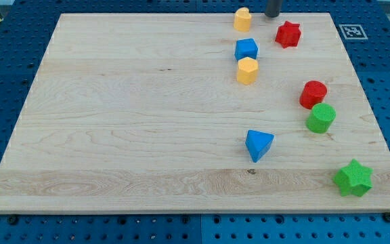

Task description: Push the yellow heart above the blue cube

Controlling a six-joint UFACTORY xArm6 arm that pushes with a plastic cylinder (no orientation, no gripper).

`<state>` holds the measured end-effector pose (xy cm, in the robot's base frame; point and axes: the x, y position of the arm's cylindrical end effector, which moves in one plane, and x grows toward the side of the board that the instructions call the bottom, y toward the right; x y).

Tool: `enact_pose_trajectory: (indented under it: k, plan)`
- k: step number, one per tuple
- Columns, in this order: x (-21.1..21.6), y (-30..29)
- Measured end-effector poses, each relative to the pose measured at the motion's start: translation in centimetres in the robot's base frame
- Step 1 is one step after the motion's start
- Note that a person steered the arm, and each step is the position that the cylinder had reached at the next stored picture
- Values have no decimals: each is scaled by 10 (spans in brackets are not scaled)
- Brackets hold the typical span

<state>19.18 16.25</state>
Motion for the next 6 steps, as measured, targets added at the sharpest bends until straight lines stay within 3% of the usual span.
enact_pose_trajectory:
  k: [2,4,6]
  plan:
    - [0,-55]
    - [0,-61]
    - [4,-110]
